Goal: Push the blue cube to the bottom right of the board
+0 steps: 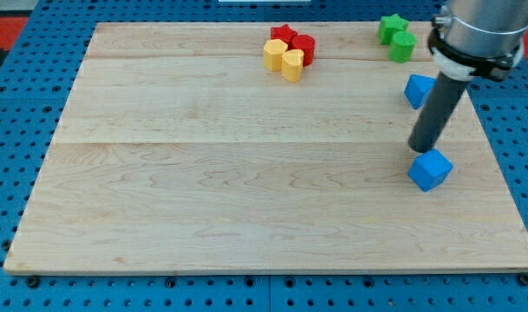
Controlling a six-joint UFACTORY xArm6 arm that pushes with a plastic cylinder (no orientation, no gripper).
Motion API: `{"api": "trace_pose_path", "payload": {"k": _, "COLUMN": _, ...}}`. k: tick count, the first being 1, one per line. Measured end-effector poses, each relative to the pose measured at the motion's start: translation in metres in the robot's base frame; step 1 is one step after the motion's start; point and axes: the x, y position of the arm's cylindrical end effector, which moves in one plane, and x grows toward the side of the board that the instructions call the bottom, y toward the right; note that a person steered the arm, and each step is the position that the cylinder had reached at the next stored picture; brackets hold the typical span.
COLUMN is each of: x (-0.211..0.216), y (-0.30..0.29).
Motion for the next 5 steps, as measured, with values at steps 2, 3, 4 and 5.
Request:
{"api": "trace_pose_path", "payload": {"k": 2, "x": 0.0, "y": -0.011}}
{"api": "trace_pose_path", "payload": {"k": 3, "x": 0.011, "y": -0.009}}
{"api": "trace_pose_path", "payload": {"k": 4, "x": 0.022, "y": -0.004}}
{"api": "trace_pose_path", "payload": {"k": 5, "x": 0.022, "y": -0.004}}
